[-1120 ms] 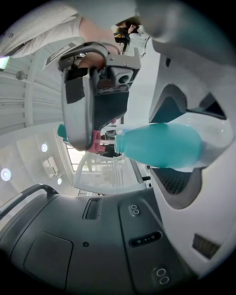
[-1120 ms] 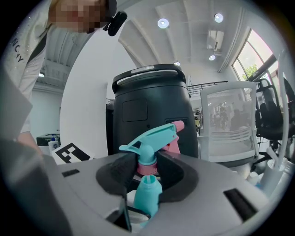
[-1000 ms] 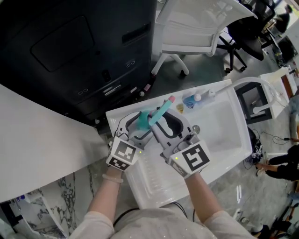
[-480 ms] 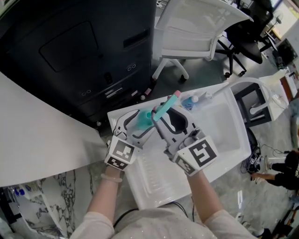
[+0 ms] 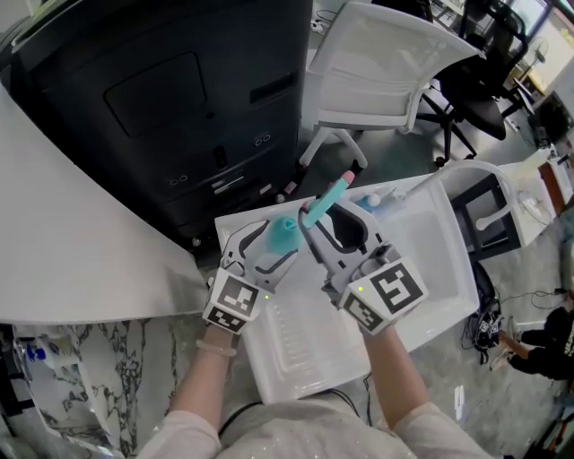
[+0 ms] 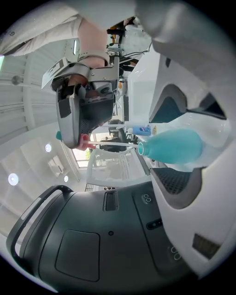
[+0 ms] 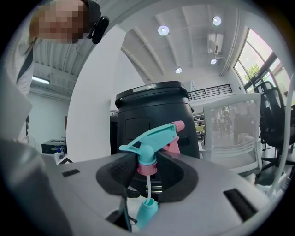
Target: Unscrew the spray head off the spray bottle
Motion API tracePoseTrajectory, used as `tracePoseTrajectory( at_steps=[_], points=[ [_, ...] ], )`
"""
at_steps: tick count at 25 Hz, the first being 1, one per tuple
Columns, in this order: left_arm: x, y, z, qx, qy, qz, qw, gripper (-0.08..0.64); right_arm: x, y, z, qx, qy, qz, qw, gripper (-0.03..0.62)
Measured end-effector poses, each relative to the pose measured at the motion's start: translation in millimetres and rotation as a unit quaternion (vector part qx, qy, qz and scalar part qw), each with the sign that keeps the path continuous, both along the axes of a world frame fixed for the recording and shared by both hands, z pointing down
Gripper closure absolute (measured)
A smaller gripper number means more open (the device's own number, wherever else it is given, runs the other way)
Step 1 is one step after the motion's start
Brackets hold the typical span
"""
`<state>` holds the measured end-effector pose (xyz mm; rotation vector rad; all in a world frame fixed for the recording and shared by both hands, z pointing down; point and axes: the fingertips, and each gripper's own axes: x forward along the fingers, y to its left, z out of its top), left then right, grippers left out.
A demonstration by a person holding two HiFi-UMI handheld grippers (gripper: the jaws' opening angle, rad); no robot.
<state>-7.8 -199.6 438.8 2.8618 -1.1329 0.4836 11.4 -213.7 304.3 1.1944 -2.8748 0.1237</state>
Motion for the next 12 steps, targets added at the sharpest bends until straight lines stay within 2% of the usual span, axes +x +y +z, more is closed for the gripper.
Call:
tracePoseTrajectory(
  at_steps=[8, 12],
  points=[
    [-3, 15, -8, -0.004, 0.022, -0.015, 0.9996, 0.255, 1, 4, -22, 0.019, 0.005, -0.01, 1.0, 0.456],
    [-2, 22, -11, -0.002, 0.018, -0.016, 0.9997, 0.259, 3, 6, -33, 0.026, 0.003, -0.012, 1.0, 0.456]
  ],
)
